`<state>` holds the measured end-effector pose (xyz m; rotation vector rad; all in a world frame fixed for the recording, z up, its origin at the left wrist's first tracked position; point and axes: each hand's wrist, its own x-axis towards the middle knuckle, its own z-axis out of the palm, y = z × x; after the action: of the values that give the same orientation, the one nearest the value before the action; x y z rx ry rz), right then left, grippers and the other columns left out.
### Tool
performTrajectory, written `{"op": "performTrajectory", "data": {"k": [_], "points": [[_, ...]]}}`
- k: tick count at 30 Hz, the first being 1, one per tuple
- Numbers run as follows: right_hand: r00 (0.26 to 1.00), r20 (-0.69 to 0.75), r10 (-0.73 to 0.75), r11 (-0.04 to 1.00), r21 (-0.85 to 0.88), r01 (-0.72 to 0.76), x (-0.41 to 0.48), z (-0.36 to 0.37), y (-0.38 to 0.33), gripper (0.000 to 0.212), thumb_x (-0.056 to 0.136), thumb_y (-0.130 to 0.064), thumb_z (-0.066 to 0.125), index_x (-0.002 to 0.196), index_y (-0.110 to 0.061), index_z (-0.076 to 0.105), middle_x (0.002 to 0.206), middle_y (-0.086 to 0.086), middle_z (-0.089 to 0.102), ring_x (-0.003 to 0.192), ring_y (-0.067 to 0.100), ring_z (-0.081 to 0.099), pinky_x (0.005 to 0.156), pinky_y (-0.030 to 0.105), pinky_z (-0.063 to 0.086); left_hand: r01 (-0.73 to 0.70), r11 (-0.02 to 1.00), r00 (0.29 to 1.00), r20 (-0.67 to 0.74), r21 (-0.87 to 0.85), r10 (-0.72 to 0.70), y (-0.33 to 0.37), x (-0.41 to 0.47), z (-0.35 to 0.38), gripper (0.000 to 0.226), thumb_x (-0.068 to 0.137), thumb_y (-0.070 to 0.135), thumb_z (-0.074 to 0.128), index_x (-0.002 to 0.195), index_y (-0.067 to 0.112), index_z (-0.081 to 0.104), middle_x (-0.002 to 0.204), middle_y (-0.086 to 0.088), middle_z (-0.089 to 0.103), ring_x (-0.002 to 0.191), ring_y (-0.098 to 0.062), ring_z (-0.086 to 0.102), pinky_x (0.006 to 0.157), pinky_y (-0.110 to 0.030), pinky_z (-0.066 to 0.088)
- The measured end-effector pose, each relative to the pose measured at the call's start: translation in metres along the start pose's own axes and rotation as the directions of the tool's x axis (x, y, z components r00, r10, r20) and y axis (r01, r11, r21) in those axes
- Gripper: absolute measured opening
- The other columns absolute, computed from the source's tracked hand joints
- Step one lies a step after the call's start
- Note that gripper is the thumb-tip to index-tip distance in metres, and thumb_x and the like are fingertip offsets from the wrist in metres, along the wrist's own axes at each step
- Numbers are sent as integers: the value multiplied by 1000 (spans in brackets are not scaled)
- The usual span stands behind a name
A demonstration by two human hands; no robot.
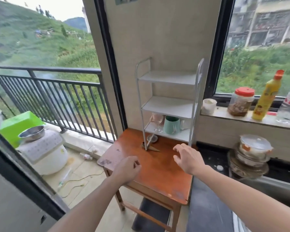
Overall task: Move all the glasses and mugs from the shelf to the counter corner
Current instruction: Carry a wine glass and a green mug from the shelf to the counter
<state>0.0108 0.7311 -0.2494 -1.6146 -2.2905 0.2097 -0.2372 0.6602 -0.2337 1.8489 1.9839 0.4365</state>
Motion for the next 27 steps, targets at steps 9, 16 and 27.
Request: {"op": "performTrajectory", "data": {"k": [9,16,27], "points": [[964,-96,248,943,250,-218,109,43,32,42,92,-35,53,131,-20,50,124,2,60,109,24,59,87,38,48,39,969,999,35,-243,-31,-13,142,19,13,84,31,63,71,34,61,76,10,65,74,-13,62,58,-22,44],[854,-55,517,682,630,-372,157,73,50,38,93,-38,55,127,-22,56,111,-8,64,105,13,59,92,33,47,96,881,995,23,-464,-96,-1,247,38,25,85,21,68,109,15,65,97,2,68,92,-15,64,82,-32,54],[799,164,578,301,867,-396,189,86,73,20,94,-30,59,84,-17,70,82,0,70,87,23,66,74,37,59,30,735,999,36,-677,-8,11,324,80,16,86,16,62,89,30,66,93,9,69,94,-10,64,84,-29,50]]}}
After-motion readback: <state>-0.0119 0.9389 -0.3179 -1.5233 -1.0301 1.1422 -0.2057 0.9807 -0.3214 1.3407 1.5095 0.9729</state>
